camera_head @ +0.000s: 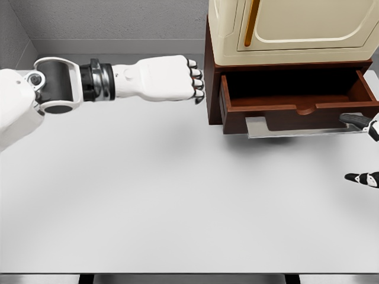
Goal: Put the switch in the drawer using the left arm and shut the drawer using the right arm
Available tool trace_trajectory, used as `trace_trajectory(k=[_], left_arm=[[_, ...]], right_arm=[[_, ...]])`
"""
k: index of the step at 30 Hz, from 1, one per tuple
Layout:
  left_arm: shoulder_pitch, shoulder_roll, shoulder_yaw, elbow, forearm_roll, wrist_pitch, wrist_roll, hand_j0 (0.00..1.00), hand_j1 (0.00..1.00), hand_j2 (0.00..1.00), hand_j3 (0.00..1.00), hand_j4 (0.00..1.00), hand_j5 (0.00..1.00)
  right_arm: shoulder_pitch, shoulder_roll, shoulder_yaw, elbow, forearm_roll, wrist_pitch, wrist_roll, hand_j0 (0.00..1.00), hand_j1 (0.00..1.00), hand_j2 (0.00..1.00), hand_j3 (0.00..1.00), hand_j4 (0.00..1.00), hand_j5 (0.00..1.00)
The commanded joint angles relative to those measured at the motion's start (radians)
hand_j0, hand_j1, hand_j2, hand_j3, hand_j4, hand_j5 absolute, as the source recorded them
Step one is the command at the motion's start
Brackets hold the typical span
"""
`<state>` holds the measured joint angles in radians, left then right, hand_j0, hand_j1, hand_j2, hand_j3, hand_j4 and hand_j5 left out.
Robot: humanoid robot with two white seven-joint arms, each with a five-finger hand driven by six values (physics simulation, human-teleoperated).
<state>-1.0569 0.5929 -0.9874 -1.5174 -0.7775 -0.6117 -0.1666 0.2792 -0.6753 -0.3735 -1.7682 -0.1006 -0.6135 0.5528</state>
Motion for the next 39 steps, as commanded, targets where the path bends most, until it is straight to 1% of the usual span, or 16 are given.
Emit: trace_trajectory(k=[1, 4, 9, 16, 25, 30, 39], left_arm=[[0.000, -0.005, 0.004, -0.003, 0.007, 0.001, 0.001, 0.49, 0.49, 0.49, 0.49, 0.49, 0.49], [-0.012, -0.012, 0.004, -0.004, 0.009, 0.001, 0.001, 0.49, 0.49, 0.49, 0.49, 0.49, 0.49], [-0.028, -0.012, 0.009, -0.038, 0.027, 0.001, 0.001, 0.49, 0.49, 0.49, 0.49, 0.49, 0.49], [-0.048, -0.045, 0.007, -0.038, 0.029, 0.001, 0.001, 0.49, 0.49, 0.49, 0.49, 0.49, 0.49], [-0.057, -0.065, 0.007, -0.038, 0.029, 0.001, 0.001, 0.49, 0.49, 0.49, 0.49, 0.49, 0.49], [-0.066, -0.100, 0.006, -0.032, 0.027, 0.001, 0.001, 0.49, 0.49, 0.49, 0.49, 0.49, 0.49], [-0.074, -0.136, 0.004, -0.027, 0.026, 0.001, -0.001, 0.49, 0.49, 0.49, 0.49, 0.49, 0.49]], right_arm=[[0.000, 0.000, -0.007, 0.000, -0.008, 0.003, -0.001, 1.00, 1.00, 1.00, 1.00, 1.00, 1.00], [0.000, 0.000, -0.008, 0.000, -0.008, 0.003, -0.001, 1.00, 1.00, 1.00, 1.00, 1.00, 1.00], [0.000, 0.000, -0.008, 0.000, -0.010, 0.003, -0.001, 1.00, 1.00, 1.00, 1.00, 1.00, 1.00], [0.000, 0.000, -0.008, 0.000, -0.010, 0.003, -0.001, 1.00, 1.00, 1.00, 1.00, 1.00, 1.00], [0.003, 0.000, -0.008, 0.000, -0.010, 0.003, -0.001, 1.00, 1.00, 1.00, 1.00, 1.00, 1.00], [0.003, 0.000, -0.008, 0.000, -0.010, 0.003, -0.001, 1.00, 1.00, 1.00, 1.00, 1.00, 1.00], [0.003, 0.000, -0.008, 0.000, -0.010, 0.003, -0.001, 1.00, 1.00, 1.00, 1.00, 1.00, 1.00]])
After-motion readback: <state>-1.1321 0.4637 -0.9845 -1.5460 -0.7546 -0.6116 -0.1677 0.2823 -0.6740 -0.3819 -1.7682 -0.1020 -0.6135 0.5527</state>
